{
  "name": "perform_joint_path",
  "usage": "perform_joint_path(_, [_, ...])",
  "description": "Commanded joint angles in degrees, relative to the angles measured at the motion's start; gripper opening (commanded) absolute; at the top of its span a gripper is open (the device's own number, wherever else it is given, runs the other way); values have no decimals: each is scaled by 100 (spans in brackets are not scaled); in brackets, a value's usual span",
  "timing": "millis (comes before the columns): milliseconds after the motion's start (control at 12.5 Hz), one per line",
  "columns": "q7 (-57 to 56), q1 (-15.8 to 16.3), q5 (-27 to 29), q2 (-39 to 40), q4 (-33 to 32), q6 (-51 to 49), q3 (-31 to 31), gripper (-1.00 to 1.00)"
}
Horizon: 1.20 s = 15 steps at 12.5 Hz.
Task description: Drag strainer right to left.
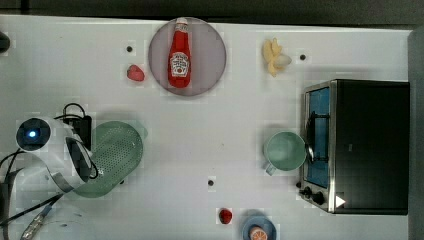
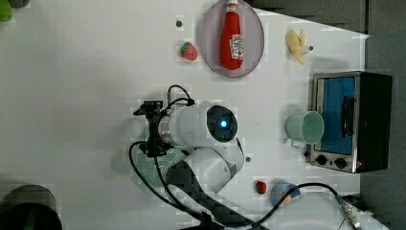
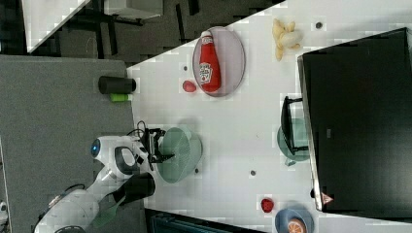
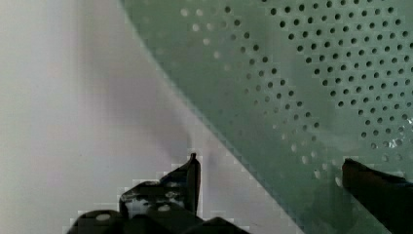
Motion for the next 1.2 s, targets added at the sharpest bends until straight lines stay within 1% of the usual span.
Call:
perform_joint_path(80, [668,14,-2,130,331,60,61,100])
perform_joint_path(240, [550,23,-43,91,346,54,49,100])
perform_joint_path(320, [303,23,-73,1,336,-31,37,100])
perform_joint_path(480, [-538,20,-174,-370,265,-420,-71,100])
perform_joint_path(640, [-1525,16,-194,-919,170,-1020,-338,100])
perform_joint_path(880, [-2953,-3,-208,-1876,111,-1936,-1078,100])
perform_joint_path(1200, [-4406,-62,-286,-3195,157,-2834,-2418,100])
